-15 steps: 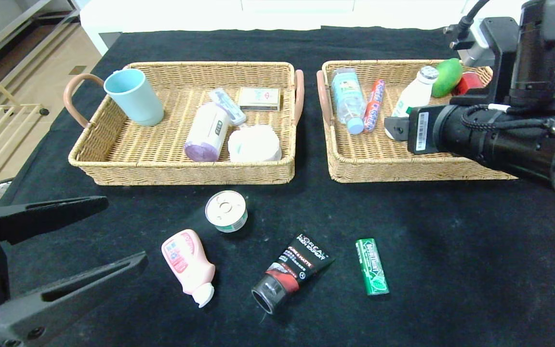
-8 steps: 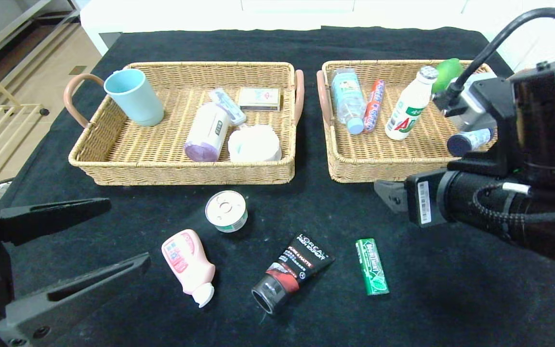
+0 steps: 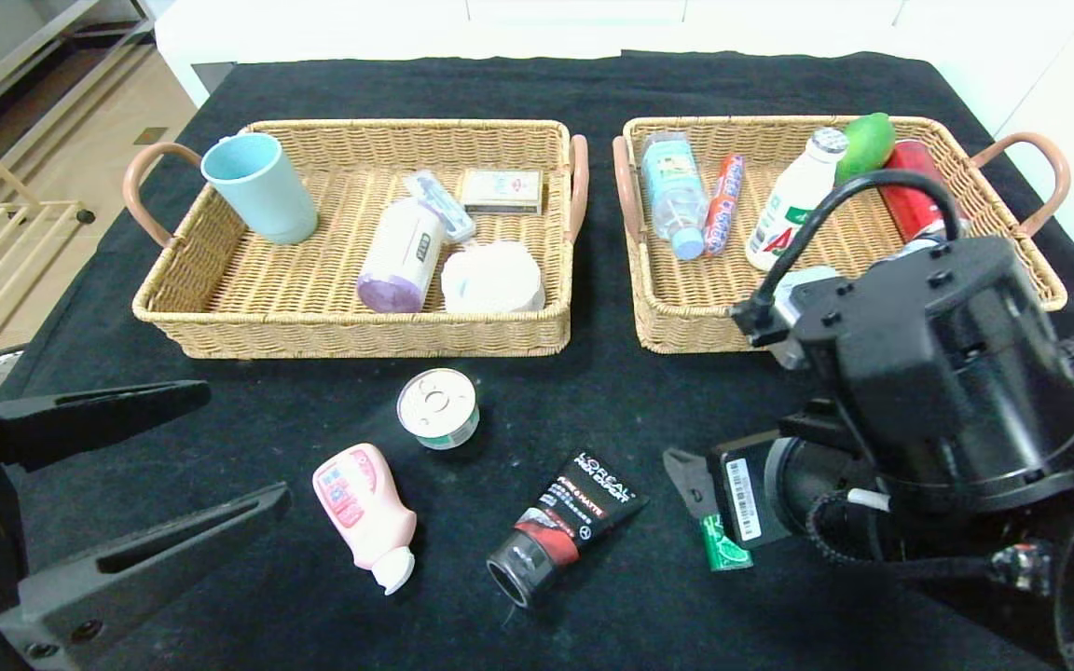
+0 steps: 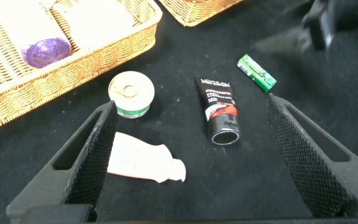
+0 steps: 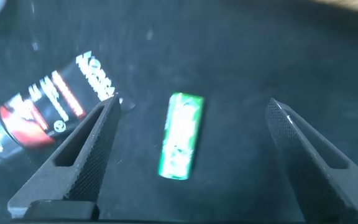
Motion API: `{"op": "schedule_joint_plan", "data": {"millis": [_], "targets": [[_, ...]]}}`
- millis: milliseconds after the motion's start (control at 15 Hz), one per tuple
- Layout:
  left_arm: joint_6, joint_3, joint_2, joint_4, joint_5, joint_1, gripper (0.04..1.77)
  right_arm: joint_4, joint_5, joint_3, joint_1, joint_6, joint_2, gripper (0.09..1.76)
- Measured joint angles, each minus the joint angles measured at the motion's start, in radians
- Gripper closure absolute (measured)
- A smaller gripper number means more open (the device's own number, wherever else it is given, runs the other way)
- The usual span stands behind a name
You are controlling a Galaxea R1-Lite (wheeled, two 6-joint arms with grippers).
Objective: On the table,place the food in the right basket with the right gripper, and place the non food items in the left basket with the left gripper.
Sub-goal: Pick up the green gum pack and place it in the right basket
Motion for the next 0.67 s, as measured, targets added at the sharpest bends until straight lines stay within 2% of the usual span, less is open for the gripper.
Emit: {"op": "schedule_joint_plan", "data": {"millis": [667], "targets": [[0.001,0.0,-0.004,0.0,0.0,0.0,0.09,0.042,0.0,0.009,-0.008,0.11,0.104,0.15]]}}
